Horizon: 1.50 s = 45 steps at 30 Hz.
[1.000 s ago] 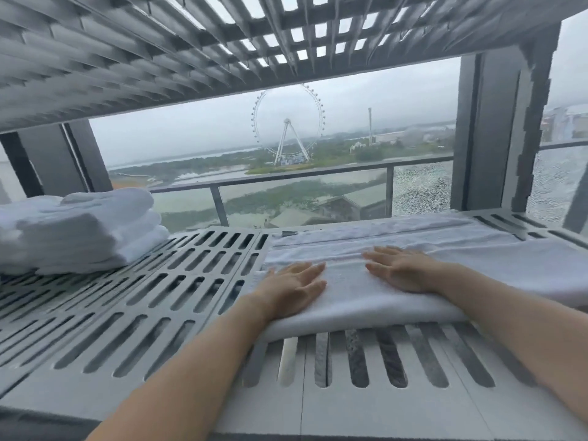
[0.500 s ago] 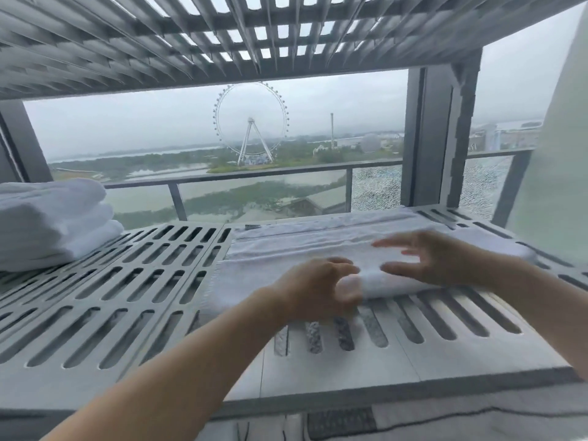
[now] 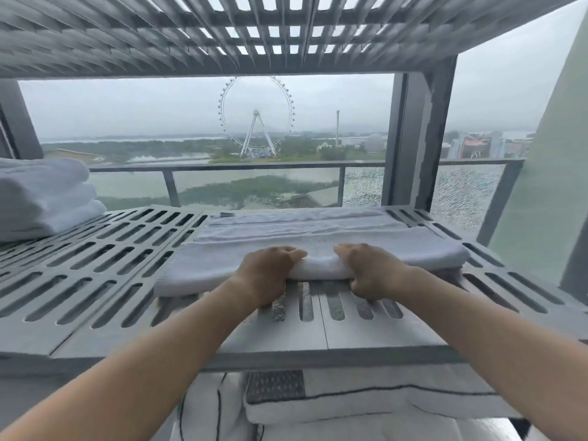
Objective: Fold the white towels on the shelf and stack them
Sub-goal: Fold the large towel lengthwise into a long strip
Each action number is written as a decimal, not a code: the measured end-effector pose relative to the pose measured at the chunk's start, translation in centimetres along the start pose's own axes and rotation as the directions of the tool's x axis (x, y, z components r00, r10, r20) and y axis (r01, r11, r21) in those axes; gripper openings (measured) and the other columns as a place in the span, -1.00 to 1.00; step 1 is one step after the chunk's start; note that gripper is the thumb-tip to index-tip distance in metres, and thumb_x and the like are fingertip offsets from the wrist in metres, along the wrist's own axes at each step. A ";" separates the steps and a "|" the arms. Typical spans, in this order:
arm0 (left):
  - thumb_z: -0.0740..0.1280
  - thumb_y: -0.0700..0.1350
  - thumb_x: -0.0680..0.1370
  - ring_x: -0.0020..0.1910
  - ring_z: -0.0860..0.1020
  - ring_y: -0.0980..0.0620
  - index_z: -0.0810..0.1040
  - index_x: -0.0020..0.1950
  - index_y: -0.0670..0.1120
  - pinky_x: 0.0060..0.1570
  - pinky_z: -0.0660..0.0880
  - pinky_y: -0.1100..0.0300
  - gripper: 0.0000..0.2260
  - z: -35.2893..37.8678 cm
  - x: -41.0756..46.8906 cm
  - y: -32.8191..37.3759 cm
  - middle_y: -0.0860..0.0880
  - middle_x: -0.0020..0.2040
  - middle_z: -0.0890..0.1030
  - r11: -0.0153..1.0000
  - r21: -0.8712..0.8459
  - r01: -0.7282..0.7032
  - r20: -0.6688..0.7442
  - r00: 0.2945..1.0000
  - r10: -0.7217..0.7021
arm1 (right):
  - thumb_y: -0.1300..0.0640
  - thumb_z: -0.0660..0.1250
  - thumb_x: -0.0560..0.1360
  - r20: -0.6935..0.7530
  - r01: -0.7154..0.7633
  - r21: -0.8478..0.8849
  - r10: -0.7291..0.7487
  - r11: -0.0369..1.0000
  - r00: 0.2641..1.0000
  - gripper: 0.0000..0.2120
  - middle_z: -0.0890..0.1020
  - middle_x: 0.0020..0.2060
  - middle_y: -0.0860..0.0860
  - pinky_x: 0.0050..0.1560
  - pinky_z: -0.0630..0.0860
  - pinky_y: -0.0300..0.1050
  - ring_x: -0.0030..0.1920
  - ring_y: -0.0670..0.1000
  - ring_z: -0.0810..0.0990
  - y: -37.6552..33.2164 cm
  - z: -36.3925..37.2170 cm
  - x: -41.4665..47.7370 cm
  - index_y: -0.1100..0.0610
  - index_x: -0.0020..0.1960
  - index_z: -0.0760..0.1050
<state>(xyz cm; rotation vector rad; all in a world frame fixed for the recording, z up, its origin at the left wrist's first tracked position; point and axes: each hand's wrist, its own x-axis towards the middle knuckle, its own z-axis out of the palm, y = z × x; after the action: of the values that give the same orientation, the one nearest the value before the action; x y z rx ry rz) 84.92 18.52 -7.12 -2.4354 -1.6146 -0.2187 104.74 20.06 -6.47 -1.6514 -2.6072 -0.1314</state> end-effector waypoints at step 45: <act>-0.10 0.18 0.62 0.52 -0.07 0.14 0.02 0.53 0.08 0.49 -0.14 -0.01 -0.52 0.5 2.1 -4.2 0.12 0.54 0.00 0.886 -0.424 0.185 0.346 0.938 -0.030 | -0.03 -0.02 0.64 0.099 0.138 0.369 -0.187 0.919 0.977 -0.56 0.19 0.50 -0.01 0.46 0.04 -0.07 0.49 0.01 0.14 -2.6 -0.3 7.0 0.05 0.49 0.17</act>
<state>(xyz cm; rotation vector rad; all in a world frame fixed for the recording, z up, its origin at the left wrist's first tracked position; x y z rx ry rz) 81.87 22.13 -6.75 -2.8514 -2.0440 -0.2353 99.43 25.26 -5.64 -1.3597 -2.6528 0.4414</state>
